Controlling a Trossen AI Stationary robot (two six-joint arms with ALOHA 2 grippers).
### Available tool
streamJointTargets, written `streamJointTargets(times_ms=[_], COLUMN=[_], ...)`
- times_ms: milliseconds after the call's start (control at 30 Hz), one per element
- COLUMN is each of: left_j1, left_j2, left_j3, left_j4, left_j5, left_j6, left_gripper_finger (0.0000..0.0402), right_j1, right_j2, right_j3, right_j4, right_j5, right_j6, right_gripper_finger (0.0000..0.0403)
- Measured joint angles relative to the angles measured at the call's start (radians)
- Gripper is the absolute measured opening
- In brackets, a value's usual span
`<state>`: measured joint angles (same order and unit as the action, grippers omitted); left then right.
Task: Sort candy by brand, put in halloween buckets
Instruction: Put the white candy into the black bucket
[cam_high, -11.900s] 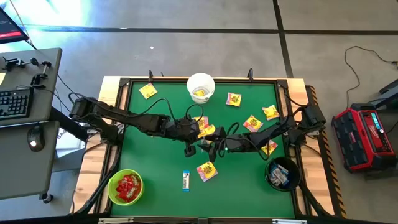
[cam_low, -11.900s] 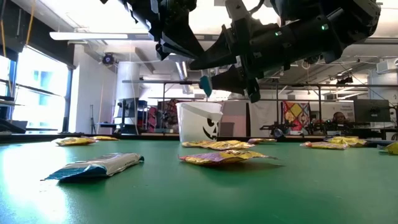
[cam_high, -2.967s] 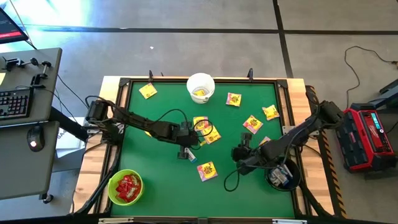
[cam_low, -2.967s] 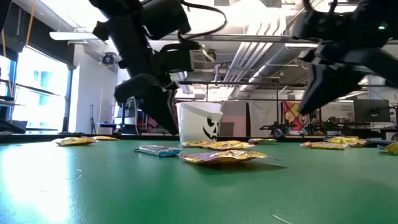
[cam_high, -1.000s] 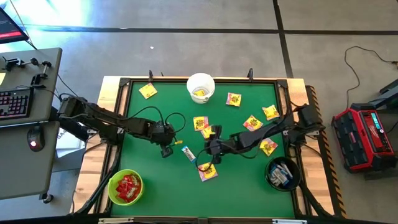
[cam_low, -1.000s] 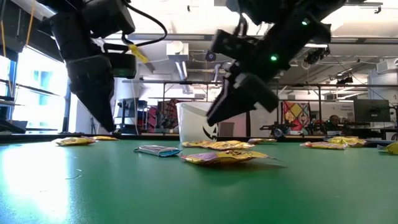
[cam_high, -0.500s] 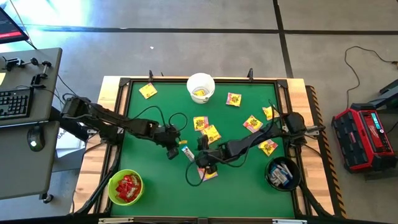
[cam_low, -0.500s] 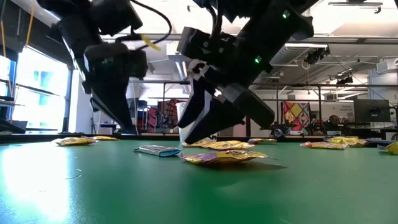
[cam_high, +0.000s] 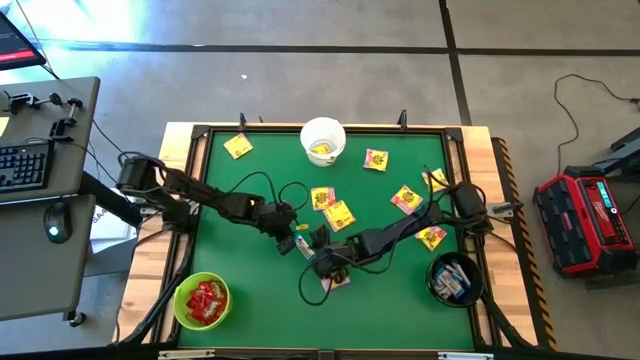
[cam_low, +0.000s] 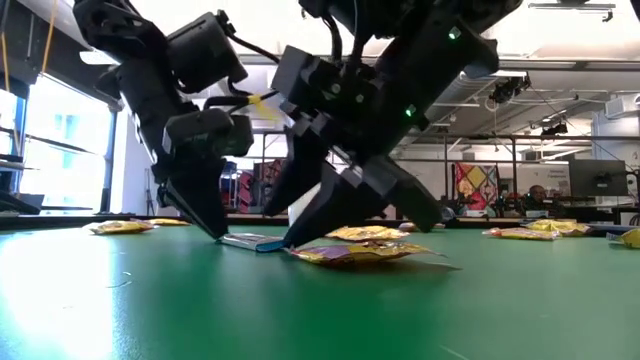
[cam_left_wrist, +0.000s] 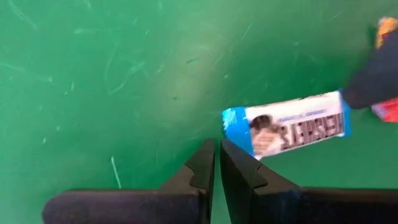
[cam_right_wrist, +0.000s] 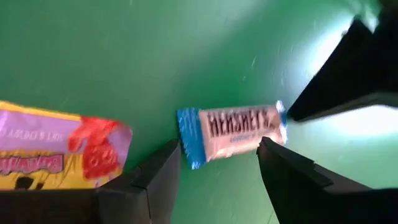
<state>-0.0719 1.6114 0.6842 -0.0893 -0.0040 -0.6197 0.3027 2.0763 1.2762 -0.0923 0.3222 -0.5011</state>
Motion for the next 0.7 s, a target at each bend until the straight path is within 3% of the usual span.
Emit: streamJointTargets(times_ms=[267,700], left_j1=[0.000,0.000], left_j2=[0.043,0.045], left_j3=[0.002,0.002], left_j4=[0.053,0.042], left_j5=[0.026,0.065], left_j6=[-0.005,0.036], left_gripper_finger=[0.0019,0.0019], right_j1=[-0.011,-0.021], right_j2=[0.007,0.007], right_j3=[0.000,0.000], right_j4=[0.037,0.059], right_j5=[-0.001,0.071], right_j6=[-0.130,-0.139], right_gripper_finger=[0.0204,0.0204])
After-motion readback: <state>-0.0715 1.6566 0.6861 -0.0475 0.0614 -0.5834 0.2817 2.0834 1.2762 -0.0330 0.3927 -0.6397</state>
